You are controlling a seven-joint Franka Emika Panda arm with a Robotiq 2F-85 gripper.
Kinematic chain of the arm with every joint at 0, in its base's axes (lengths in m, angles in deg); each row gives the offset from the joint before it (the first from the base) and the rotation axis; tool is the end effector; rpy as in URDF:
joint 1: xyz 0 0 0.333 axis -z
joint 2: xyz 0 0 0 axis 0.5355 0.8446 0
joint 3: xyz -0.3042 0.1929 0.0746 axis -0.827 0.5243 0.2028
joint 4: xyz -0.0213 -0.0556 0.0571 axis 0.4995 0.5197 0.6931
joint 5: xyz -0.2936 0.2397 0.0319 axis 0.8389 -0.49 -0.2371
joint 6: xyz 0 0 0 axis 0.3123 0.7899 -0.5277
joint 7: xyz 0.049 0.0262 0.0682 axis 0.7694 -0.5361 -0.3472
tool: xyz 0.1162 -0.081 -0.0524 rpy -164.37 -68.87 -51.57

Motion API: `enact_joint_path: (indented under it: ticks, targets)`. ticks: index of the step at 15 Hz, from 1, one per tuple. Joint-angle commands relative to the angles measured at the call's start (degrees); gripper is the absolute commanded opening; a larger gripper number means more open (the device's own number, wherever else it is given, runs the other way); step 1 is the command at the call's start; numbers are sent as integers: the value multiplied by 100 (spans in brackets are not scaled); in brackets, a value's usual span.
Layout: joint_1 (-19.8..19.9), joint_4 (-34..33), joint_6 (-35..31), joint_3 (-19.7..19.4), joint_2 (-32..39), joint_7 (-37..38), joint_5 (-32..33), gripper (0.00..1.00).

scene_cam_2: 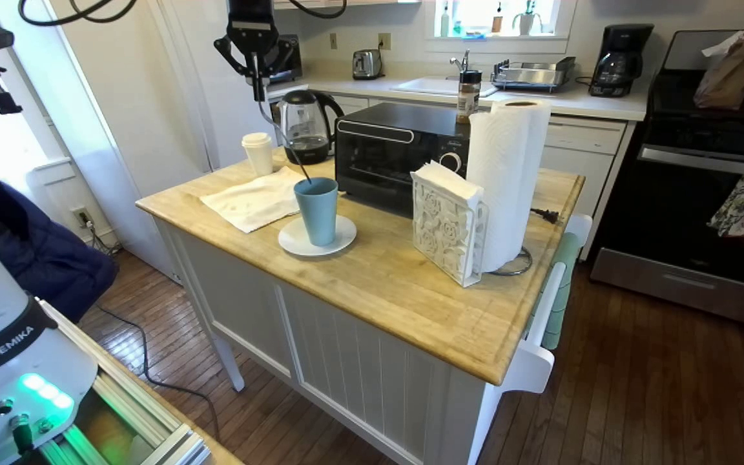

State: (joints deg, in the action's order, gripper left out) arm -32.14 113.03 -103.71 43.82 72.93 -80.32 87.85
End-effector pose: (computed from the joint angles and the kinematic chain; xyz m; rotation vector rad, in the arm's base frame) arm 0.4710 -0.0354 0.4874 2.8590 1.0646 -0.4551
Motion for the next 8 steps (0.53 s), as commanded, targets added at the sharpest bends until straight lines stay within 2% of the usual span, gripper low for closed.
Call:
enact_joint_path:
  ticks: [1,4,8]
  targets:
    - [-65,-280,536,27,-28,165,-159,1]
    - [-66,-446,694,23,3,457,-146,1]
    - [-77,-471,428,64,-28,1378,12,1]
